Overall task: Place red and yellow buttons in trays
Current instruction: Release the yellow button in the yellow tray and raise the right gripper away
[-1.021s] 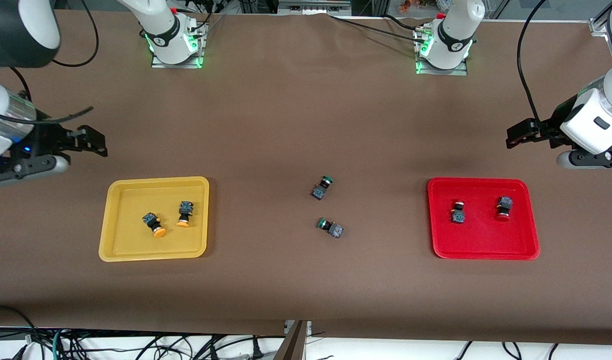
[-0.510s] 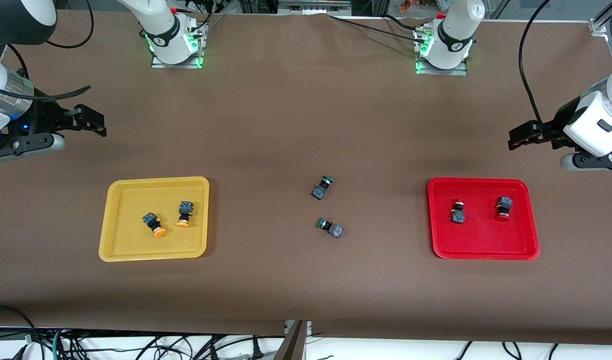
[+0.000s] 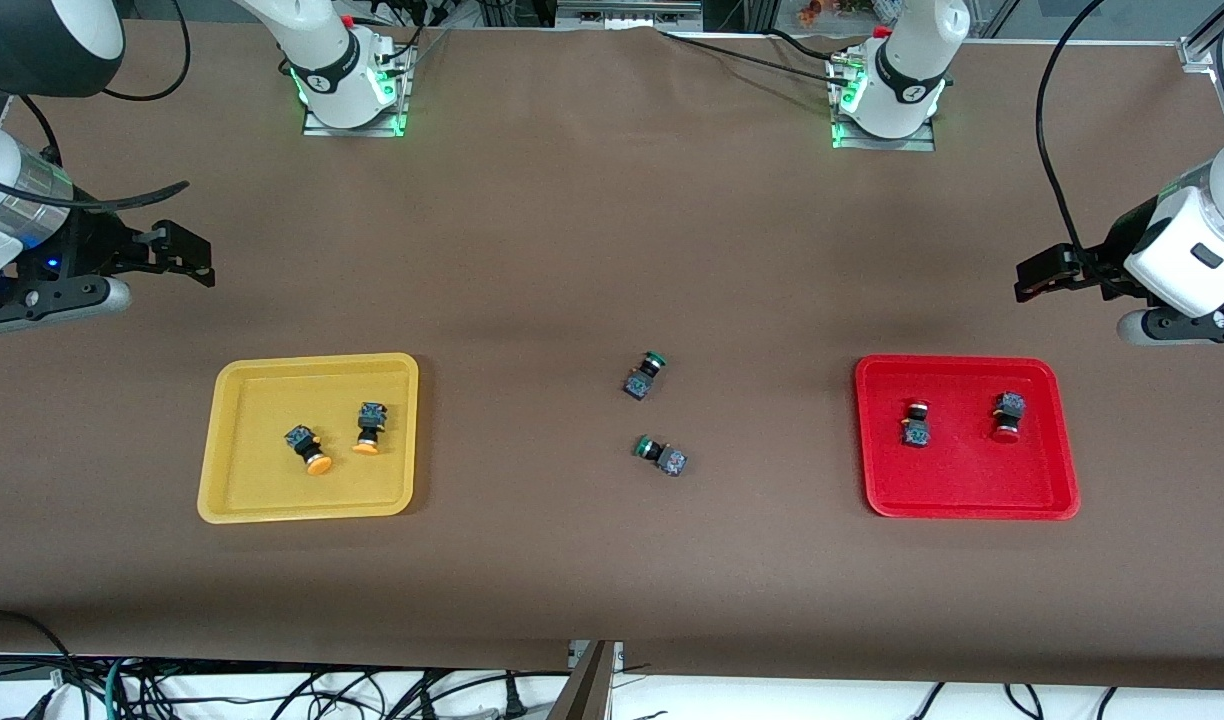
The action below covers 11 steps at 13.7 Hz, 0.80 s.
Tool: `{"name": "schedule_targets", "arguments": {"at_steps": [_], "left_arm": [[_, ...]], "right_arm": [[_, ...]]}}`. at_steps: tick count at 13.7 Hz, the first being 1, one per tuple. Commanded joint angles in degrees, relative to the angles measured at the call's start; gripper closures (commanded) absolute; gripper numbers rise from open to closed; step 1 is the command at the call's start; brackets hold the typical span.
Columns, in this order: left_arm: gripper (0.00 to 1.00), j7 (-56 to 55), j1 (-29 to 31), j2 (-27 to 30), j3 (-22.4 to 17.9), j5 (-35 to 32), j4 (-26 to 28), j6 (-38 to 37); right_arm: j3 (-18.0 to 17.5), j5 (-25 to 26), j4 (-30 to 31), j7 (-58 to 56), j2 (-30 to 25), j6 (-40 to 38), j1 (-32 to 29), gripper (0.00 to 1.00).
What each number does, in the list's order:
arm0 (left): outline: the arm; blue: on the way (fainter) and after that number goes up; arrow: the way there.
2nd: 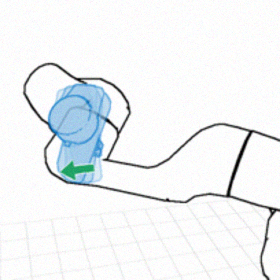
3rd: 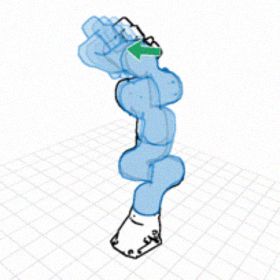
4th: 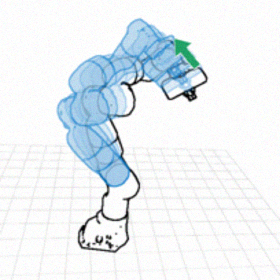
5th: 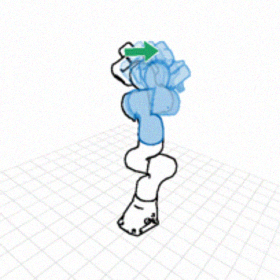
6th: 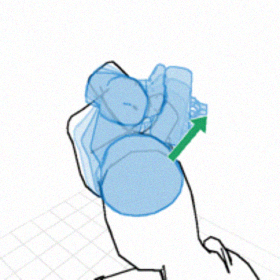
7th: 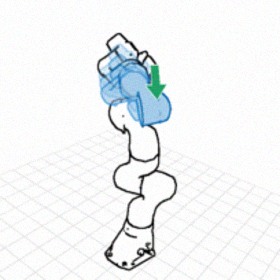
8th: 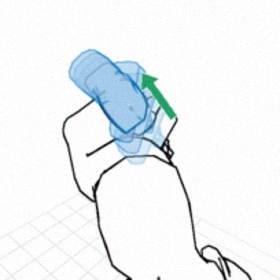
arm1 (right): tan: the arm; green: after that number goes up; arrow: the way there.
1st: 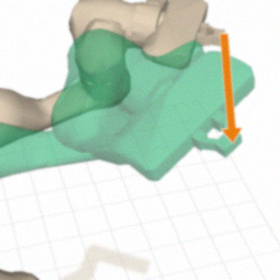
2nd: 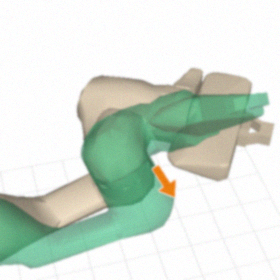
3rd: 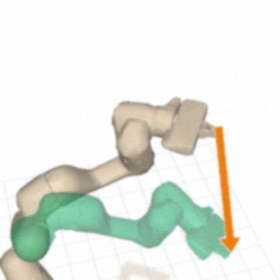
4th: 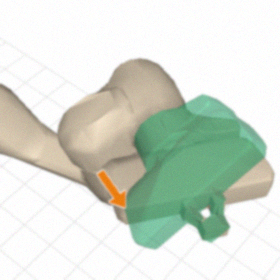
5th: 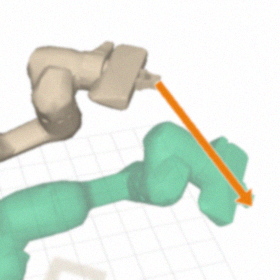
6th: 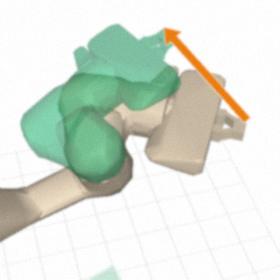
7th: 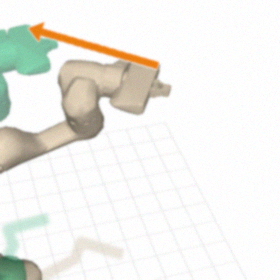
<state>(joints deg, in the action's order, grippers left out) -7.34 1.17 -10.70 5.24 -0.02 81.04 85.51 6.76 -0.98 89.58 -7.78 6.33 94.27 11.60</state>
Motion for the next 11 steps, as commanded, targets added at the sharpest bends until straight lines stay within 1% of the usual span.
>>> {"name": "schedule_targets", "arguments": {"at_steps": [1,11], "left_arm": [[0.00,-0.13,-0.20,-0.90,-0.23,-0.33,-2.03,-0.78],[0.00,-0.22,-0.03,-0.90,-0.23,-0.33,-2.03,-0.78]], "right_arm": [[-0.17,0.89,-0.72,0.84,0.17,-0.67,0.80,0.00],[0.00,0.45,-0.72,1.10,0.17,-0.67,0.71,0.00]]}}
